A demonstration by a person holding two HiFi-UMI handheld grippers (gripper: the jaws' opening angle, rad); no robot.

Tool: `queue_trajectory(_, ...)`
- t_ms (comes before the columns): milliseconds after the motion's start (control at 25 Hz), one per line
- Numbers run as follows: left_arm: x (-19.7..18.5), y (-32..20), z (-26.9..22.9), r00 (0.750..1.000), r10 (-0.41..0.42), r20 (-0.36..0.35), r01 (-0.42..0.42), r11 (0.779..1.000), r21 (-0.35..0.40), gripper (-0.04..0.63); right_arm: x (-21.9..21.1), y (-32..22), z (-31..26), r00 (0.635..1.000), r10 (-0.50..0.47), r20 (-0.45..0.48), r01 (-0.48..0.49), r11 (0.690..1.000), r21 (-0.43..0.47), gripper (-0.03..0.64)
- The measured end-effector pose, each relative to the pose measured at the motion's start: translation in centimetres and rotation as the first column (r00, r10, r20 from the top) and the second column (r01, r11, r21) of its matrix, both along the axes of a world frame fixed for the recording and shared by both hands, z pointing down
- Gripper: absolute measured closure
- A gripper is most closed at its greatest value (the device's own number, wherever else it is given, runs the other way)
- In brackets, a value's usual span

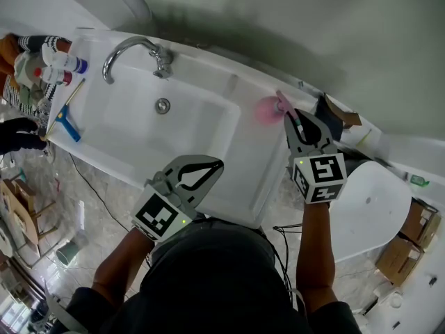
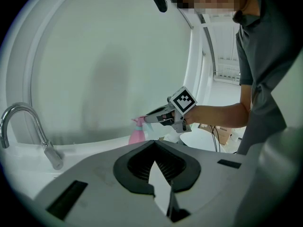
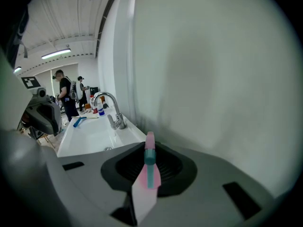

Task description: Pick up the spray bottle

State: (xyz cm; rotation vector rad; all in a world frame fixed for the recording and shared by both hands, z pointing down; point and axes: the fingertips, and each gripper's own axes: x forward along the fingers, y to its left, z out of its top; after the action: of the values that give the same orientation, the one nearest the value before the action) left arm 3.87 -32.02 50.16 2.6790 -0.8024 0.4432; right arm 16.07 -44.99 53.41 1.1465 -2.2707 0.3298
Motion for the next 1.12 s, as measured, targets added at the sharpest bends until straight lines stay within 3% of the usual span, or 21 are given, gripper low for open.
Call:
queue_trajectory(600,-0.3,1.6,-2.1,0.998,0.057,-0.010,-0.057,0.996,0.064,0.591,-0.1,4.3,-5.6,0.998,0.049,0.035,-0.051,0.996,0.069,0.551)
queue_trajectory(1120,-0.6,4.0,-3.4,0.991,0.133,-0.019,-0.130,0.985,0.113,0.591,-0.5,9.1,-9.1,0.997,0.071,0.012,-0.072,0.989,0.131,0.551)
